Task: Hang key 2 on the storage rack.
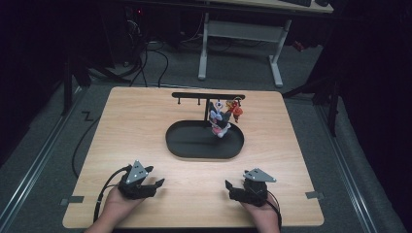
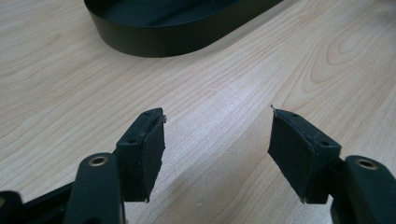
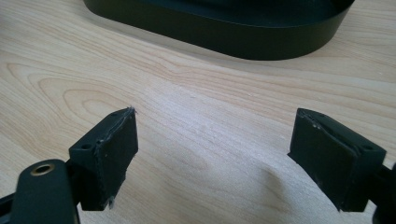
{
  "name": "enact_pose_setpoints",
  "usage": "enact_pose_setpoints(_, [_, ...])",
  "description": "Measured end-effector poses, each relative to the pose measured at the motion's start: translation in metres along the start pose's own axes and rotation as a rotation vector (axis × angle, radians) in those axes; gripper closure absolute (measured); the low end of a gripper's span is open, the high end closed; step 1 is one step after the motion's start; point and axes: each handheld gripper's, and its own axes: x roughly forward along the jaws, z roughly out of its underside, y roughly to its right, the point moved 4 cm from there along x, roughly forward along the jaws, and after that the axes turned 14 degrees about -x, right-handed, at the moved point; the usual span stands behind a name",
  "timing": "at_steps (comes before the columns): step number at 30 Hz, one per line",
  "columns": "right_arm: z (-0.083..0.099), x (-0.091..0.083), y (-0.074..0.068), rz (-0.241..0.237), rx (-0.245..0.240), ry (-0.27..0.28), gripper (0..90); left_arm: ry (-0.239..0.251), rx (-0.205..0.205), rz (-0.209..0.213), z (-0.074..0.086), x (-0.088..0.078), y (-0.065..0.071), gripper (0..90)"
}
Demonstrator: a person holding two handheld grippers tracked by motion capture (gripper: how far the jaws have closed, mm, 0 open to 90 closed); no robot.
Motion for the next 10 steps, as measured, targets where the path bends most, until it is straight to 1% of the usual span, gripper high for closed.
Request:
enact_pose_setpoints(2, [-0.0003, 0.0012, -0.0018, 0.005, -0.01, -0.006, 15.2, -0.001, 0.004, 0.002, 0.0005, -0.0002, -0.0009, 35.8])
enact_pose_setpoints(6, [-0.0014, 0.0021, -0.0029, 0.009, -0.004, -0.003, 15.3, 0.004, 0.011, 0.004, 0.0002, -0.0033, -0.0027, 35.6])
enact_pose_setpoints(10, [-0.0025, 0.0018, -0.0019, 0.021, -0.001, -0.003, 15.2, 0.01, 0.011, -0.006, -0.0005, -0.0084, -0.0063, 33.6])
